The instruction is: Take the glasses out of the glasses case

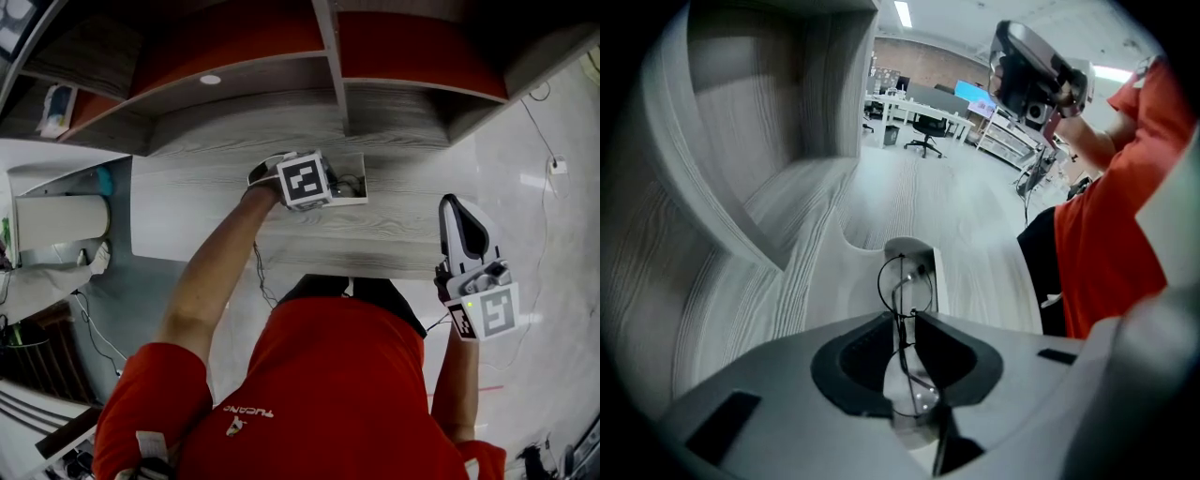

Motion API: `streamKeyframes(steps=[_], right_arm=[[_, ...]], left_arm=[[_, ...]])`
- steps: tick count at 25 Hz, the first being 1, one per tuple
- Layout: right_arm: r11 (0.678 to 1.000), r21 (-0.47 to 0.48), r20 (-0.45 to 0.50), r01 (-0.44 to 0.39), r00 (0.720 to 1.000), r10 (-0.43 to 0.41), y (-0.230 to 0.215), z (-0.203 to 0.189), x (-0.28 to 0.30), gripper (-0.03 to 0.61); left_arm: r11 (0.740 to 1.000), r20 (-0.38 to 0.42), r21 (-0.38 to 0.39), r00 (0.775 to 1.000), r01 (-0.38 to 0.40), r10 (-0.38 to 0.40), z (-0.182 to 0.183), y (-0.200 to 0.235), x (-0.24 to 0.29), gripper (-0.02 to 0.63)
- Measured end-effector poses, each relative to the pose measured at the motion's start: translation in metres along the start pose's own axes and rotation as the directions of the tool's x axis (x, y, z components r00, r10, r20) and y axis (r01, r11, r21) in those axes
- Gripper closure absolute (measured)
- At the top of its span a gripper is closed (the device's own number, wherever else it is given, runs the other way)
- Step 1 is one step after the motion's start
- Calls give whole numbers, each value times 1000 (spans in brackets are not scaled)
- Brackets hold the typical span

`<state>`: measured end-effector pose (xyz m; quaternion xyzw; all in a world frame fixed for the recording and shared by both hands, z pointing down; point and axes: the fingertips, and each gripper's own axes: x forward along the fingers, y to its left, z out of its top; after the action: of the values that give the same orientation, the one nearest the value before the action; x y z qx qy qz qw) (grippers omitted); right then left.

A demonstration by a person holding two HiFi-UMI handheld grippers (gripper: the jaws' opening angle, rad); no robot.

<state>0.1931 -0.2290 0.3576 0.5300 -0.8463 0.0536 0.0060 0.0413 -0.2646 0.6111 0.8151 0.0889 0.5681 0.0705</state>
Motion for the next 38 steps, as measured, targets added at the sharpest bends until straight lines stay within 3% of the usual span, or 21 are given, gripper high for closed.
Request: streamKeyframes(steps=[8,15,20,24,27,29,35,38], right_arm=[[1000,9,7,-4,1000,4,1,-1,2,574],[1000,3,10,-13,1000,13,5,1,4,574],[1000,0,14,-21,1000,21,10,3,6,574],[999,-8,24,-34,999,35,16,8,10,574],[999,-15,32,-47,998,47,21,12,13,574],[998,-17,39,-58,997,59,24,16,15,574],[995,-38,52,-91,994,93,37,25,19,574],[993,-47,54,-111,992,113,43,30,21,574]], left_arm=[[995,-1,4,995,-100,100,-4,13,-12,574],[988,108,-33,982,-150,152,7,13,-30,584],[976,207,-82,955,-201,214,13,12,-49,584],[958,305,-149,910,-245,280,22,13,-74,584],[943,385,-214,865,-256,323,28,12,-96,584],[928,456,-274,815,-254,357,35,11,-113,584],[873,618,-415,624,-257,478,50,0,-166,584],[841,679,-479,501,-251,536,57,-9,-192,584]])
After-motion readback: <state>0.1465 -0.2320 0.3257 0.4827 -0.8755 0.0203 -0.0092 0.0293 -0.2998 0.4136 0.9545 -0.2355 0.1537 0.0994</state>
